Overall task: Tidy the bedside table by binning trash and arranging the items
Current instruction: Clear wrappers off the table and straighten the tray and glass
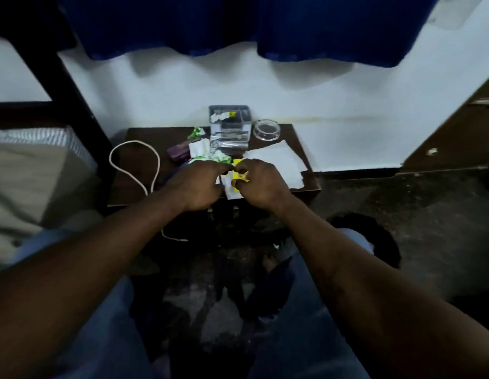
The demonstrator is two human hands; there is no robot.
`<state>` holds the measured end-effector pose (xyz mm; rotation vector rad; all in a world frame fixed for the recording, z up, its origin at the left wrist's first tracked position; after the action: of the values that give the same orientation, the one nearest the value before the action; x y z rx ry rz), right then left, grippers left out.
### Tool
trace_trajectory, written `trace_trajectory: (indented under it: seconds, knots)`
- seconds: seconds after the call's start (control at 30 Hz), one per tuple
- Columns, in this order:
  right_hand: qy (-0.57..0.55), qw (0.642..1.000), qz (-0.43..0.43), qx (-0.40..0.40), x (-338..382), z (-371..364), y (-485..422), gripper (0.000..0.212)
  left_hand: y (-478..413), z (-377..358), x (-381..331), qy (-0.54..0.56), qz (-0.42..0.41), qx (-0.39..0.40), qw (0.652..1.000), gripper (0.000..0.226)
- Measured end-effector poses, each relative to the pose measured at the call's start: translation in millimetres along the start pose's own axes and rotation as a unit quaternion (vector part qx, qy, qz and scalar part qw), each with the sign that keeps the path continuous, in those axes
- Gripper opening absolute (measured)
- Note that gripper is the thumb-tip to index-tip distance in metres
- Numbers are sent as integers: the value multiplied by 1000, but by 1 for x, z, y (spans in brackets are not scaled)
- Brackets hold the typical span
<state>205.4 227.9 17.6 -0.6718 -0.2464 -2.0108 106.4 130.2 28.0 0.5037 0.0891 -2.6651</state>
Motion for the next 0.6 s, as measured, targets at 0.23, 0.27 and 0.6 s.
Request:
trace_trajectory:
  seconds: [0.23,0.27,0.6]
  knots:
    - [-10,999,9,52,1,-50,-45,49,-28,-17,52,33,37,-3,999,54]
    - [-2,998,12,59,-4,-54,-50,52,-34,-21,58,35,45,3,998,55]
    - [24,998,49,44,-25,-66,-121,30,-95,-23,84,33,51,-18,998,42]
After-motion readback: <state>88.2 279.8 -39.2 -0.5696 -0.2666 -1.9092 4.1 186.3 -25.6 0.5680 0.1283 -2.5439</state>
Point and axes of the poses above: each hand's wrist, its own y-axis away from the middle knuckle, its own z-axis out of the back of the hand, x = y × z, the point moved 7 cm from there along -y, towards the middle knuckle, and after that the axes turned 6 degrees about z, right-handed, at the moved point
